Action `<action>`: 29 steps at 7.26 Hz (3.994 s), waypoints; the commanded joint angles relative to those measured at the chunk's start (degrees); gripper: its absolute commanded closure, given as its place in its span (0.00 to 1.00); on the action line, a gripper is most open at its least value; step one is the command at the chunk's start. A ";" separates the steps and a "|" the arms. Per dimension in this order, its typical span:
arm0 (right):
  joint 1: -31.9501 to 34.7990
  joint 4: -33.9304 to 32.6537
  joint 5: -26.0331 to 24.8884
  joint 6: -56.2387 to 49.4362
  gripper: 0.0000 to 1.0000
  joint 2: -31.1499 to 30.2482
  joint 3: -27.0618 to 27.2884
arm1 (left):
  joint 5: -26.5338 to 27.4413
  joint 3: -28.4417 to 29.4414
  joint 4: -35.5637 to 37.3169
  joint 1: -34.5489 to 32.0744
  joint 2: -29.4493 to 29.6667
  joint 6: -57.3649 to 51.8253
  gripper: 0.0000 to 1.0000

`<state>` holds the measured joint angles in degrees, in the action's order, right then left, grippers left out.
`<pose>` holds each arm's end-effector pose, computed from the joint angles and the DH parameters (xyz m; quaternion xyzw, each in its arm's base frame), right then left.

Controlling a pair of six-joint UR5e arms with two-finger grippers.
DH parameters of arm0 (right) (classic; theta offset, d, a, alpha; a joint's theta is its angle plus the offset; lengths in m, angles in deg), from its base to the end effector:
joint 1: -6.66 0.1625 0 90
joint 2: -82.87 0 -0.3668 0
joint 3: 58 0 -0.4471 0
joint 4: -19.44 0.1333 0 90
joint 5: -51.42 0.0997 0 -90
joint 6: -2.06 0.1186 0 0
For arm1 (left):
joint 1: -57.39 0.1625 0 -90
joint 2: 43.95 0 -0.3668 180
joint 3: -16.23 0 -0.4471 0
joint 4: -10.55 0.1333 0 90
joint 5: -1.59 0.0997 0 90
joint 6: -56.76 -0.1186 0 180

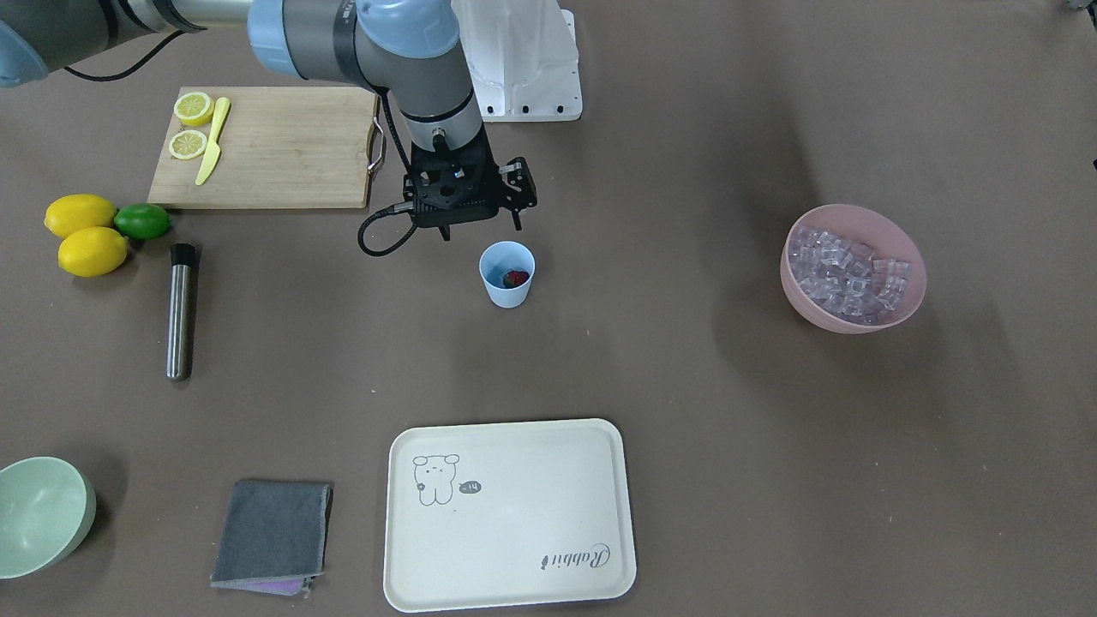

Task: Mash ice and strawberries in cup
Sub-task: 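Open the right gripper to drop the strawberry into the cup, then raise the right gripper away from the cup, then move the right gripper to the standing steel muddler beside the lemons, then close the right gripper on the steel muddler and lift it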

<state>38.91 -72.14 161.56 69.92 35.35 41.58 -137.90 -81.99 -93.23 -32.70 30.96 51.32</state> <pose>-0.5189 -0.4368 0.0744 0.0512 -0.4457 0.0042 0.8937 -0.0438 -0.4566 0.6346 0.0748 0.4147 0.0675 0.9044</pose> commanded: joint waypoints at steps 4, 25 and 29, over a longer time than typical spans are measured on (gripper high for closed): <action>9.56 -1.32 1.47 -12.21 0.00 -9.85 1.84 | 3.44 -1.97 16.06 0.62 4.80 -0.18 0.01; 19.25 9.40 16.50 -28.39 0.43 -24.73 -13.80 | 8.62 -1.62 12.37 0.18 4.01 -0.45 0.01; 19.33 11.77 17.12 -29.10 0.58 -25.52 -13.80 | 8.62 -1.54 12.37 0.26 4.10 -0.36 0.01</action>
<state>58.24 -60.85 178.61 40.96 10.00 27.72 -129.28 -83.56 -80.86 -32.51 35.03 50.89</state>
